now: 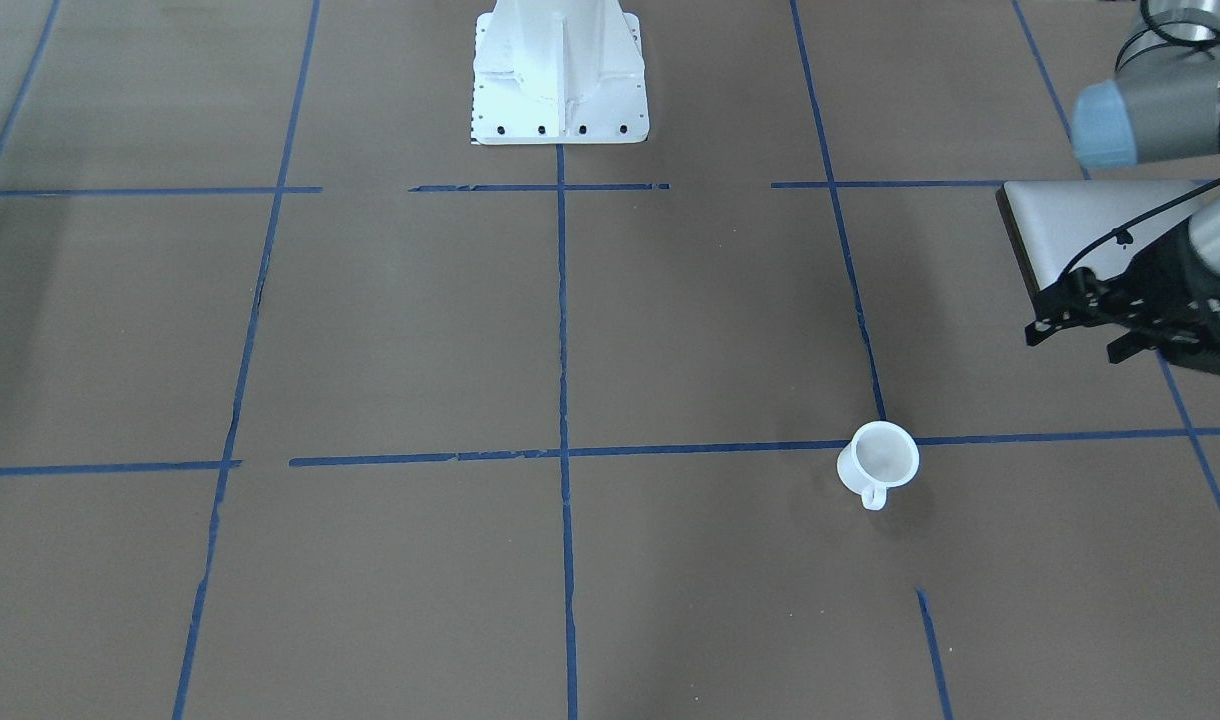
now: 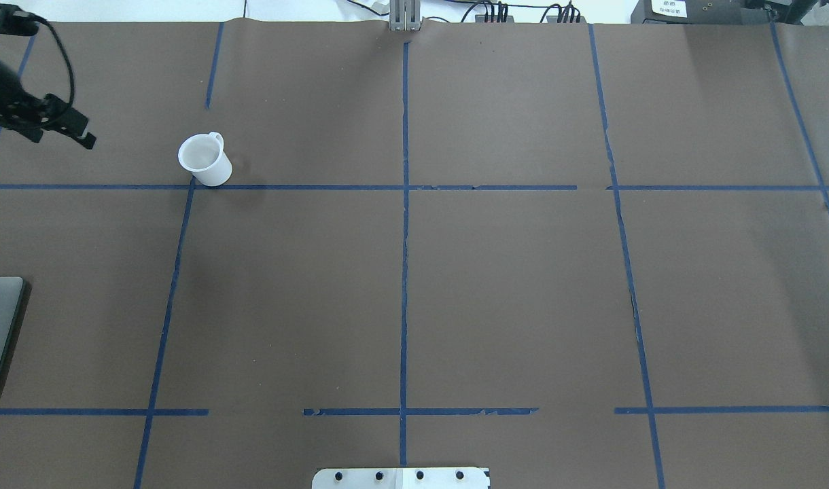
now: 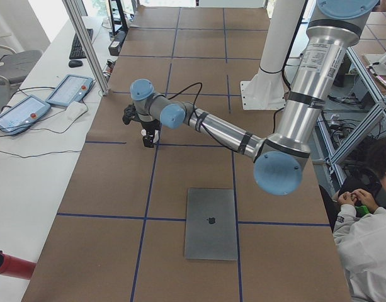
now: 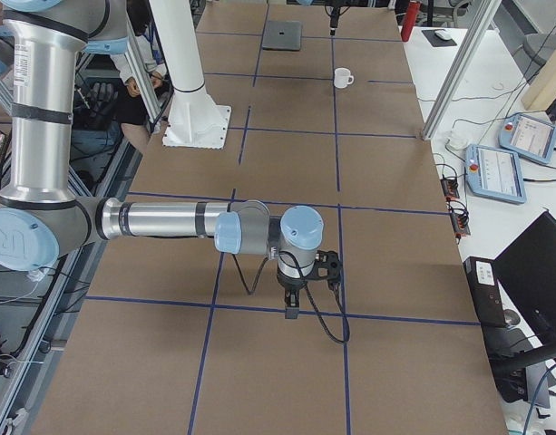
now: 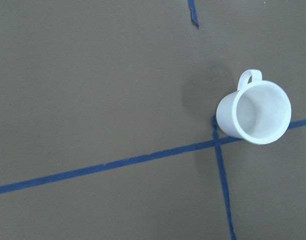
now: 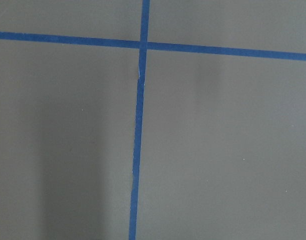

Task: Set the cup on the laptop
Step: 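Move the left gripper over the white mug and lower toward it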

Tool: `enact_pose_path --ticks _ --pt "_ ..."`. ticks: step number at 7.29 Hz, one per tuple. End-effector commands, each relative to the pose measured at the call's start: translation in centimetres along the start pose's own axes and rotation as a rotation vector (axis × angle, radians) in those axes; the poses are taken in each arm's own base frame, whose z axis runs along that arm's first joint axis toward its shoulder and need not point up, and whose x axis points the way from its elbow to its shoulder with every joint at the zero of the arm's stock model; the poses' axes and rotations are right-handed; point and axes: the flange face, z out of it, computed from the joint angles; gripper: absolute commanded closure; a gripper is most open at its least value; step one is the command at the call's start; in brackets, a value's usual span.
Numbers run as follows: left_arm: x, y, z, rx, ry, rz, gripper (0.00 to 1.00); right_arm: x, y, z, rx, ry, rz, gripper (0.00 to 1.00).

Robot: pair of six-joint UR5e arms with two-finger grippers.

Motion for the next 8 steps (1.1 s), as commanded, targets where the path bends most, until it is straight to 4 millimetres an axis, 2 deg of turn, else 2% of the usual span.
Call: enact_pose_path --ticks 1,2,3,4,6,8 --pt "6.0 -5.2 3.5 -0.026 -0.009 -0.019 0.01 0.0 0.0 0.0 0.0 0.0 0.0 0.0" --pt "7.4 -7.5 4.5 -0.026 -0.009 -0.01 0.03 0.0 0.0 0.0 0.0 0.0 0.0 0.0" --pt "8.4 -10.2 7.0 -0.002 -0.044 -0.04 0.03 0.0 0.0 0.0 0.0 0.0 0.0 0.0" --pt "9.9 -10.8 10.2 0.022 -0.038 -0.042 0.04 0.0 0.0 0.0 0.0 0.0 0.0 0.0" --pt "9.2 -11.2 11.4 0.023 -0.04 -0.045 0.08 0.0 0.0 0.0 0.0 0.0 0.0 0.0" --pt "9.8 -11.0 14.0 0.013 -0.042 -0.025 0.1 0.0 0.1 0.0 -0.001 0.0 0.001 0.0"
